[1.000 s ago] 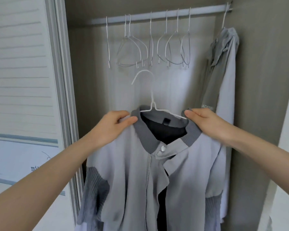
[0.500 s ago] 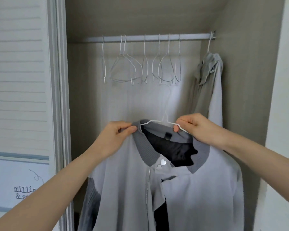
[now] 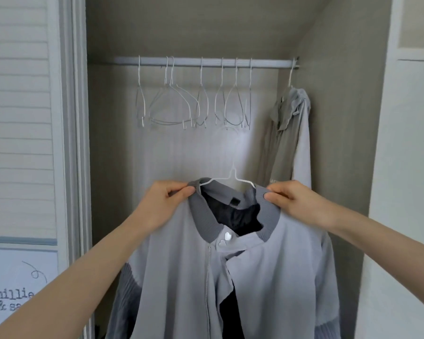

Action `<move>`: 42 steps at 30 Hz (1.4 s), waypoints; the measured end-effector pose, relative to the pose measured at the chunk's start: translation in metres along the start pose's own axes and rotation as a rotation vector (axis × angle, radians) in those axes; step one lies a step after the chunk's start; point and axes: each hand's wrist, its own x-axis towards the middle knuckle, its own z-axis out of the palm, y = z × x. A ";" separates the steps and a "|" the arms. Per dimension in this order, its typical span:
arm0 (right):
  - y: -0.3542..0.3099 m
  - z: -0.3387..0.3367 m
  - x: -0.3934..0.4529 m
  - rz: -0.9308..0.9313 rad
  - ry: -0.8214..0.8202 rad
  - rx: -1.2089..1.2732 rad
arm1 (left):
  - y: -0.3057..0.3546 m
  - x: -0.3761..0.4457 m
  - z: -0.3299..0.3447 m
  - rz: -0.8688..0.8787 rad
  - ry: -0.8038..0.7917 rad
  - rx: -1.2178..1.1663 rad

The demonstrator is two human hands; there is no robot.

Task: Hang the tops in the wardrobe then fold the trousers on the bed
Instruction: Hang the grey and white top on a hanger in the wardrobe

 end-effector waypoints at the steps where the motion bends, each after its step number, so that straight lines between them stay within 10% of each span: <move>1: -0.004 0.000 0.002 0.006 -0.023 0.025 | 0.000 0.002 0.001 0.002 -0.010 0.035; 16: -0.023 -0.060 -0.029 0.316 -0.281 0.296 | -0.017 0.036 0.000 -0.144 0.104 -0.225; 24: -0.032 -0.056 -0.044 -0.163 0.432 -1.303 | -0.005 0.065 0.016 -0.260 0.139 -0.501; 29: -0.046 -0.062 -0.039 0.041 0.406 -1.163 | 0.000 0.080 0.036 -0.251 -0.043 -0.222; 34: -0.065 -0.090 -0.015 0.417 0.425 -0.504 | 0.054 0.058 0.072 -0.128 -0.083 -0.124; 42: -0.103 -0.098 0.056 0.489 0.609 0.039 | 0.141 -0.015 0.127 0.240 -0.153 -0.055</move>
